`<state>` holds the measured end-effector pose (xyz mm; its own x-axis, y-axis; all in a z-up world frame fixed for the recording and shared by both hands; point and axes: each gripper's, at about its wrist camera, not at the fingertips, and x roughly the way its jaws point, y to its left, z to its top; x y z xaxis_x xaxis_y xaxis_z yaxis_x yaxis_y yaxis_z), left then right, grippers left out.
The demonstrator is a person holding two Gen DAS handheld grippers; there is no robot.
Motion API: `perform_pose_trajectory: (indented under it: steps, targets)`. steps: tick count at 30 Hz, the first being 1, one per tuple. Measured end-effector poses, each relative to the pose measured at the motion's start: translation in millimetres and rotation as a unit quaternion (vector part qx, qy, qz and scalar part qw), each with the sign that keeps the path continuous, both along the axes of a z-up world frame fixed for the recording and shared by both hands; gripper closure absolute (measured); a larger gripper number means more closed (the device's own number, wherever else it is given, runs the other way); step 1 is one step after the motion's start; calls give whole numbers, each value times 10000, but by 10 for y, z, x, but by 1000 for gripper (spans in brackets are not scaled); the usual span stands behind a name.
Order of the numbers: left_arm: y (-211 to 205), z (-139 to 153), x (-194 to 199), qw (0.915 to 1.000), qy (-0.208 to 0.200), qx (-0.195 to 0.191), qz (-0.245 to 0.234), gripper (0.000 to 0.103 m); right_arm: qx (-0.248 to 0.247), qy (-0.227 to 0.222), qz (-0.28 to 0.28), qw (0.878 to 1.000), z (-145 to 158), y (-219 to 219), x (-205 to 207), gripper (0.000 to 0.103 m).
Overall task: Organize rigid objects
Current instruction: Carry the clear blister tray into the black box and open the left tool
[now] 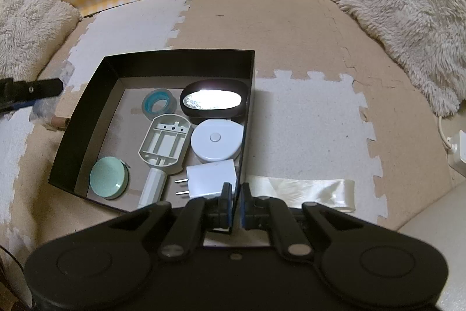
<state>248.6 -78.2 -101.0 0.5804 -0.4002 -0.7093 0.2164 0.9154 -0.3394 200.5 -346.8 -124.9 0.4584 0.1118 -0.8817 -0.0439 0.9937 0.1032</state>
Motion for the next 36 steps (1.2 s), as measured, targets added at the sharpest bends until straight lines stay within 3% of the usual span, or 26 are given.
perform_pose_trajectory:
  steps: [5,9,16,18,20,36]
  targets:
    - [-200,-37,-61,9998,10,-113,-188,29,-9,1,4,10000,0,-1,0,97]
    - [-277,-109,-41,9999,-2,-150,-66,29,-21,2,5,10000,-2,-2,-1,97]
    - [-373,-159,-11,9997,-231,75,39,29,-29,3,8,10000,-1,0,-4,97]
    - [-352,-177,3,9998,-180,60,98,15,-44,2,15,10000,0,3,-5,97]
    - [-329,-189,-2,9997,-169,64,140,11,-52,2,15,10000,0,5,-4,97]
    - [-373,-242,-39,9992,209,288,-194,11,-45,0,12,10000,-3,3,-6,97]
